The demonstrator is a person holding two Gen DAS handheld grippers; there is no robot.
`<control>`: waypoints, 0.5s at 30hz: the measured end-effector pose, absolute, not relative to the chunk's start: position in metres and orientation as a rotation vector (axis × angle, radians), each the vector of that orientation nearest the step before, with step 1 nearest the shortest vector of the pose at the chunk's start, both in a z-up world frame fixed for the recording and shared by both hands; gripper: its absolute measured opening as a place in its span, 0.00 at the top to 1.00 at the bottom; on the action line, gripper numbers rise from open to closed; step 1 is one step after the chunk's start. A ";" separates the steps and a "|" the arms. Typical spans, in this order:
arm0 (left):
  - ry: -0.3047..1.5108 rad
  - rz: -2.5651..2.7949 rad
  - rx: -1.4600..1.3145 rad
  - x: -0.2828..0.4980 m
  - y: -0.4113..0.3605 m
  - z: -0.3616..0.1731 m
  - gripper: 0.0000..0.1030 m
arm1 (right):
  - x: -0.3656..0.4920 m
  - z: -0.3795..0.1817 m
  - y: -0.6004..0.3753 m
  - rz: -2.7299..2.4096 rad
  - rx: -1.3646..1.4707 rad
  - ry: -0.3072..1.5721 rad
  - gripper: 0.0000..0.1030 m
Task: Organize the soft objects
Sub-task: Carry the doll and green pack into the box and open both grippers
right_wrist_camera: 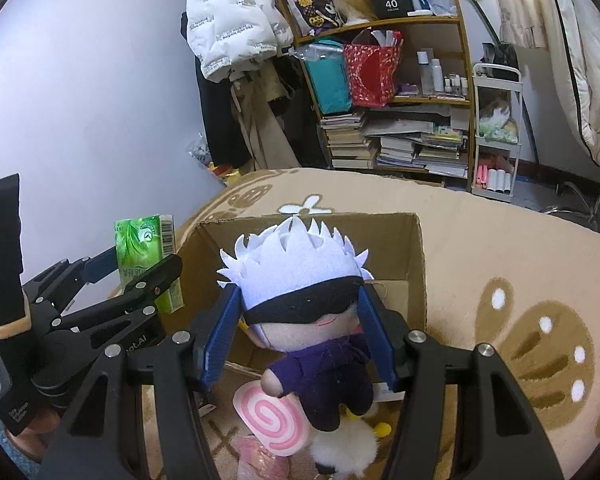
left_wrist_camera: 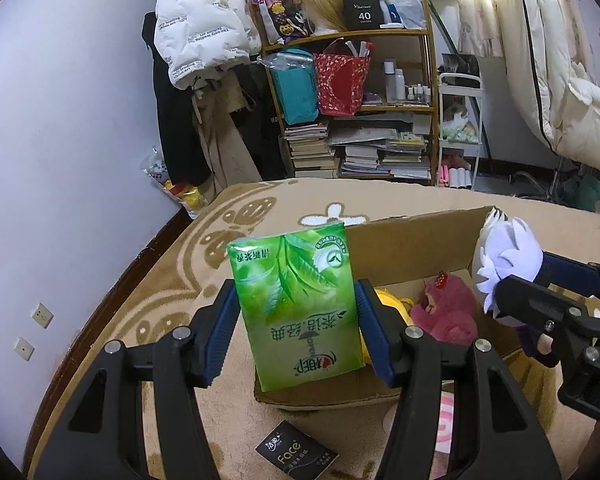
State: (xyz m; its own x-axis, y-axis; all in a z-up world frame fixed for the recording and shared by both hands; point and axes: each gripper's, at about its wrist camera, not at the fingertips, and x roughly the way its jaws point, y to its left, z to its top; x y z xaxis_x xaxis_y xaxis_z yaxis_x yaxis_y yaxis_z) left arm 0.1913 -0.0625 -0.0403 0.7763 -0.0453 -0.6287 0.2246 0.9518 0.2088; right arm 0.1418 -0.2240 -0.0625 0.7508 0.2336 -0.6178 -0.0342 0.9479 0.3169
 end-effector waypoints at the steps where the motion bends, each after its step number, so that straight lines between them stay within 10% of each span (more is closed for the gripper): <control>1: 0.667 -0.147 0.285 0.192 -0.064 -0.041 0.44 | 0.143 -0.064 -0.225 0.148 0.299 0.711 0.39; 15: 0.663 -0.099 0.326 0.192 -0.073 -0.050 0.24 | 0.147 -0.069 -0.226 0.168 0.272 0.732 0.36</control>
State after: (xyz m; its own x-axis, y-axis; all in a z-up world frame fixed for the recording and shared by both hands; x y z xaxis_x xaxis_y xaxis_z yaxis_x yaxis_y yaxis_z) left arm 0.1921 -0.0727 -0.0497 0.7855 0.0127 -0.6187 0.1936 0.9446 0.2652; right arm 0.1467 -0.2256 -0.0693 0.7327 0.2448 -0.6350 -0.0563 0.9517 0.3019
